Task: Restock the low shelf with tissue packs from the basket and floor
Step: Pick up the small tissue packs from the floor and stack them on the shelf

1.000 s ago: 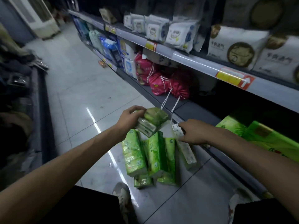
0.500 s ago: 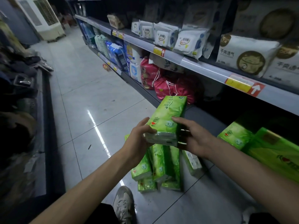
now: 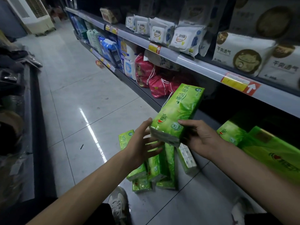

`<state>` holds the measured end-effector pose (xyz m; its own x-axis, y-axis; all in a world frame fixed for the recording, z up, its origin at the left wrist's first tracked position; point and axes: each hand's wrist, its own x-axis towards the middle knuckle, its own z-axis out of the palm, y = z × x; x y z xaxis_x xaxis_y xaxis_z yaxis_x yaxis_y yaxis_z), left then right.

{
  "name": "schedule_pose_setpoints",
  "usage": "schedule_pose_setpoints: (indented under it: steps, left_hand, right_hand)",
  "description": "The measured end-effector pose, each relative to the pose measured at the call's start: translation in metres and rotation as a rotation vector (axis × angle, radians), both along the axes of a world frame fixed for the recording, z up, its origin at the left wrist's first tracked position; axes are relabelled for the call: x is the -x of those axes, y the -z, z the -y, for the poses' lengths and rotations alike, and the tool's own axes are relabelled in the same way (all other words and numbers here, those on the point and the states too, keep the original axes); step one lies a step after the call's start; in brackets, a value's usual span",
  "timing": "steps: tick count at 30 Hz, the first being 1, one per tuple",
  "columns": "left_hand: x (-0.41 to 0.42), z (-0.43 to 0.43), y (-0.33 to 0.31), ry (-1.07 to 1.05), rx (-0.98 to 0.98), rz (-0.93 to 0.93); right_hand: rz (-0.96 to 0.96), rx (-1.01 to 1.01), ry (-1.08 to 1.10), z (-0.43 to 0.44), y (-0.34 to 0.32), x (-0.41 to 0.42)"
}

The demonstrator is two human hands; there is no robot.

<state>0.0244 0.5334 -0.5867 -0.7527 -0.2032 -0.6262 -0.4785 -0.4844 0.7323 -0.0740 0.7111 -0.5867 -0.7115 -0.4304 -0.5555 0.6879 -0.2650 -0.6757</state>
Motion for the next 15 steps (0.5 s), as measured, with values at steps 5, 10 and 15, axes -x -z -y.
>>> schedule_pose_setpoints:
  steps: [5, 10, 15]
  left_hand:
    - [0.001, -0.018, 0.001, 0.039, 0.02, -0.053]
    - [0.005, -0.027, 0.002, 0.105, 0.068, -0.05]
    - [0.015, -0.02, -0.002, 0.17, 0.306, -0.007]
  right_hand:
    - [0.018, 0.012, 0.065, -0.007, 0.011, -0.005]
    - [0.009, -0.06, 0.027, -0.019, 0.01, -0.001]
    - [-0.131, -0.239, -0.021, -0.03, 0.002, 0.015]
